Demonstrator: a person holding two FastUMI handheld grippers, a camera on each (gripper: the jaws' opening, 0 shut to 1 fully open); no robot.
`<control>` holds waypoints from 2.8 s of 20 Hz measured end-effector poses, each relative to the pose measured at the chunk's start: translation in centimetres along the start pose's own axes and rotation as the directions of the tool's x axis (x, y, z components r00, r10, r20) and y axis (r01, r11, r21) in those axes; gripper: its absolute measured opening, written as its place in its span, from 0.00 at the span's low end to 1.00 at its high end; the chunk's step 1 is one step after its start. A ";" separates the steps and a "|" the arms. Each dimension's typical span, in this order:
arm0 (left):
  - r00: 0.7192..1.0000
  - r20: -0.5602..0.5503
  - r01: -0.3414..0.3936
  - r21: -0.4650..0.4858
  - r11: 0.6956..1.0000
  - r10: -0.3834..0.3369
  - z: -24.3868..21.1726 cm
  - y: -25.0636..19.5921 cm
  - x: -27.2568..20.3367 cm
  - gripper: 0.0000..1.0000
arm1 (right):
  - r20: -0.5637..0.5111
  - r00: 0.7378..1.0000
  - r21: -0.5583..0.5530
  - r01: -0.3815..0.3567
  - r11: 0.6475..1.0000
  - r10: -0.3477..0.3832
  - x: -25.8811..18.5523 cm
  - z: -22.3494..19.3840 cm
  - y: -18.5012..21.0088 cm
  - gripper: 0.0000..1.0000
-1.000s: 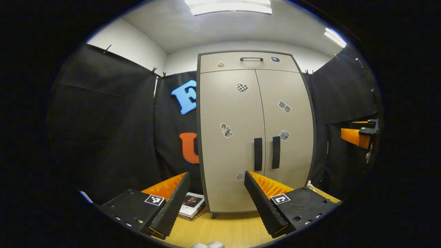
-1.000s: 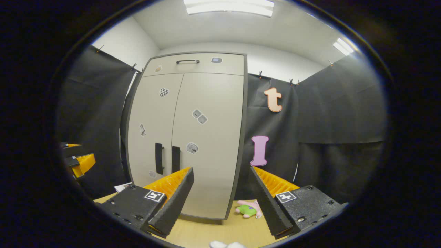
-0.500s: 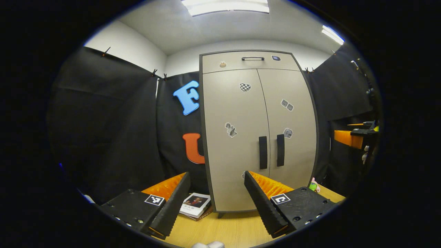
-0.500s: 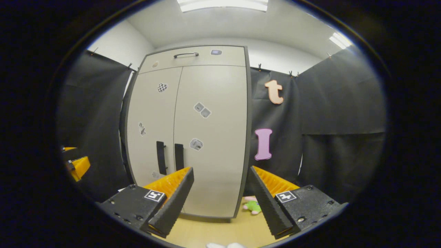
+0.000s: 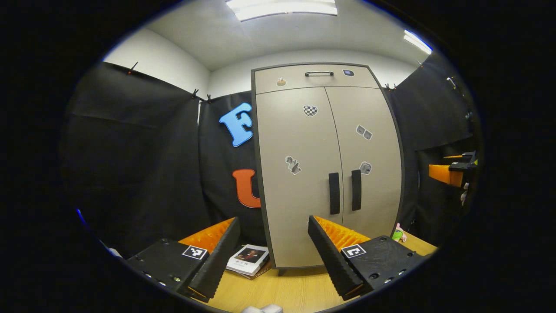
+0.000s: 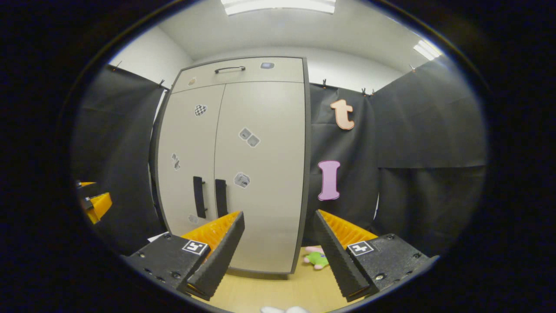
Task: Open the right door of the double-door shoe cabinet with the right hand, and open the left door with the left hand.
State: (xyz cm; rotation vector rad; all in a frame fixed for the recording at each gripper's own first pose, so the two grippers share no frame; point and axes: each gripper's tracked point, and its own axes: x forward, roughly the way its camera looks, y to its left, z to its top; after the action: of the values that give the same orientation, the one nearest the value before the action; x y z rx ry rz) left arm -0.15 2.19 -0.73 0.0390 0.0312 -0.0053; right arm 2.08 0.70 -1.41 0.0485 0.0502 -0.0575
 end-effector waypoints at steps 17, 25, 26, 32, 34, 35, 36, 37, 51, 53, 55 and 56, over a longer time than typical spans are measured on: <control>0.997 -0.033 -0.073 -0.012 0.997 0.073 -1.4 2.9 -3.7 0.96 | -0.095 0.992 0.017 -0.086 0.996 0.087 16.3 -4.8 14.2 0.96; 0.991 -0.044 -0.130 -0.016 0.991 0.130 -1.9 4.6 -4.2 0.96 | -0.139 0.989 0.062 -0.047 0.997 0.055 20.9 -5.3 15.8 0.78; 0.990 -0.045 -0.134 -0.019 0.991 0.133 -1.9 4.6 -4.2 0.96 | -0.141 0.989 0.056 -0.044 0.997 0.051 21.3 -5.3 15.9 0.71; 0.988 -0.048 -0.148 -0.019 0.989 0.147 -2.0 5.0 -4.2 0.96 | -0.174 0.984 0.073 -0.010 0.997 0.023 22.5 -6.5 16.5 0.48; 0.987 -0.049 -0.156 -0.022 0.988 0.154 -2.1 5.0 -4.1 0.96 | -0.182 0.983 0.068 0.007 0.998 0.006 22.3 -6.4 16.6 0.41; 0.986 -0.051 -0.158 -0.026 0.987 0.157 -2.0 4.9 -4.2 0.96 | -0.187 0.982 0.062 0.008 0.998 0.004 22.2 -6.5 16.6 0.39; 0.986 -0.052 -0.159 -0.032 0.987 0.158 -2.1 4.9 -4.2 0.96 | -0.193 0.981 0.066 0.009 0.998 0.004 22.2 -6.5 16.6 0.37; 0.986 -0.051 -0.159 -0.036 0.987 0.157 -2.2 4.9 -4.2 0.96 | -0.196 0.981 0.065 0.011 0.998 0.002 22.2 -6.5 16.6 0.37; 0.984 -0.073 -0.165 -0.050 0.985 0.161 -3.0 5.1 -3.8 0.96 | -0.186 0.977 0.056 -0.096 0.994 0.105 17.1 -6.6 15.2 0.22; 0.985 -0.071 -0.159 -0.051 0.986 0.155 -3.0 5.0 -3.6 0.96 | -0.183 0.977 0.059 -0.102 0.993 0.112 15.7 -6.5 14.6 0.22; 0.986 -0.072 -0.152 -0.052 0.987 0.148 -3.0 4.9 -3.5 0.96 | -0.181 0.976 0.060 -0.108 0.992 0.117 14.4 -6.6 13.8 0.21; 0.987 -0.070 -0.150 -0.050 0.987 0.146 -3.0 4.9 -3.3 0.96 | -0.180 0.976 0.052 -0.112 0.992 0.120 13.7 -6.5 13.5 0.21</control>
State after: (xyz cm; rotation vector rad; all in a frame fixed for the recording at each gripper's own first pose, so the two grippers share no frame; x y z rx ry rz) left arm -3.51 7.22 -3.47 -0.0140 0.0950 0.1454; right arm 16.25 13.69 -8.02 0.0987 0.2303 0.0628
